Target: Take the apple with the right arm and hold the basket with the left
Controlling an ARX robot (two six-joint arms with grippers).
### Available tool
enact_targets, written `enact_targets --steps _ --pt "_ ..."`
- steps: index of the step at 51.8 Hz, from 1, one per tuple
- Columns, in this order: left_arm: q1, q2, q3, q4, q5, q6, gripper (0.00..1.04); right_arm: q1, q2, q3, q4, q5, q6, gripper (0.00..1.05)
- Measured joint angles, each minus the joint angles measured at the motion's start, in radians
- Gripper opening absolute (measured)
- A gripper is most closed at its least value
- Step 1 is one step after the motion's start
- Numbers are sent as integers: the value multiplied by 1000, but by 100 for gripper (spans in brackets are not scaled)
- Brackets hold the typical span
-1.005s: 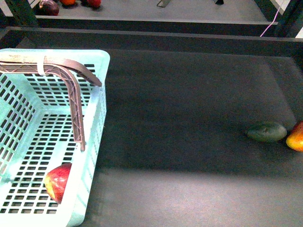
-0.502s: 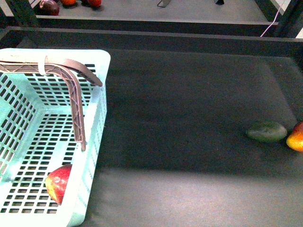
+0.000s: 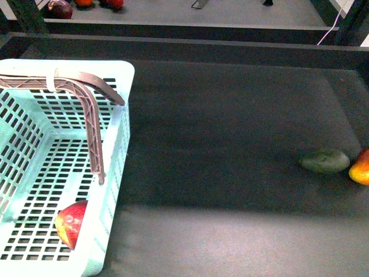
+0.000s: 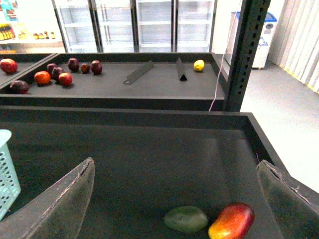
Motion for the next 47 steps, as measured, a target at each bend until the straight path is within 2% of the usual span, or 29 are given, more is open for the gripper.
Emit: enact_targets --steps 21,47 --pt "0 -312 0 -286 0 2 3 0 0 0 0 0 0 96" --pt "0 -477 0 -449 0 2 3 0 0 0 0 0 0 96"
